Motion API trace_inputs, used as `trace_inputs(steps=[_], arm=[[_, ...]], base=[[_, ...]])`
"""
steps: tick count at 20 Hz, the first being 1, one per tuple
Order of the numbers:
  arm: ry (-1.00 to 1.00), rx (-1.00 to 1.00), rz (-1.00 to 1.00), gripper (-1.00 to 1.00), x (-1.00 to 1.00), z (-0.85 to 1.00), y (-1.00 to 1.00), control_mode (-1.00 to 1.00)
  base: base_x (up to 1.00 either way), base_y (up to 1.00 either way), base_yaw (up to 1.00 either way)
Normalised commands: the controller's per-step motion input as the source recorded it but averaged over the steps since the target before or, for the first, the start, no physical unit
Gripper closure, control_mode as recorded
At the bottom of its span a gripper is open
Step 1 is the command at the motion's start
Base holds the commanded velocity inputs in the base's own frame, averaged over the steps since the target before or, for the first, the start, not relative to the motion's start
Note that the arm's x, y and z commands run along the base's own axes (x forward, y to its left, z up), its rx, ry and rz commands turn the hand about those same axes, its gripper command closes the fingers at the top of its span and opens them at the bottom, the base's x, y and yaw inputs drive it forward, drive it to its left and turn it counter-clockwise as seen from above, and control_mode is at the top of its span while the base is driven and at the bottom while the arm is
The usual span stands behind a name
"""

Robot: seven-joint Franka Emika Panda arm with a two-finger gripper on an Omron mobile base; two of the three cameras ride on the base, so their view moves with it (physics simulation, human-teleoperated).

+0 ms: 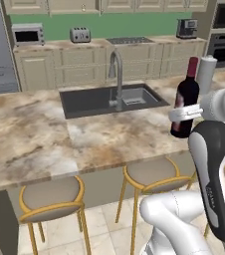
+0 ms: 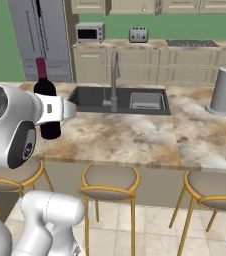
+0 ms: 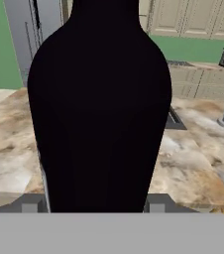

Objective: Get the candle and the wine from the cabinet and move them to the dining counter.

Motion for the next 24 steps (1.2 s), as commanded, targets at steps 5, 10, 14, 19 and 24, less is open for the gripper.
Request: trace_inputs(steps=[5, 10, 14, 19, 24], arm=[[0.0, 0.0, 0.0, 1.0, 0.0, 0.0, 0.0, 1.0], [0.0, 0.0, 0.0, 1.0, 0.0, 0.0, 0.0, 1.0], [0.0, 0.0, 0.0, 1.0, 0.0, 0.0, 0.0, 1.0], [0.0, 0.0, 0.0, 1.0, 0.59, -0.31, -0.11, -1.0], [0.0, 0.0, 0.01, 1.0, 0.88, -0.52, -0.23, -1.0]], base=[[0.69, -0.29, -0.01], [0.55, -0.24, 0.0], [0.53, -0.16, 0.0], [0.12, -0.01, 0.0], [0.0, 0.0, 0.0]])
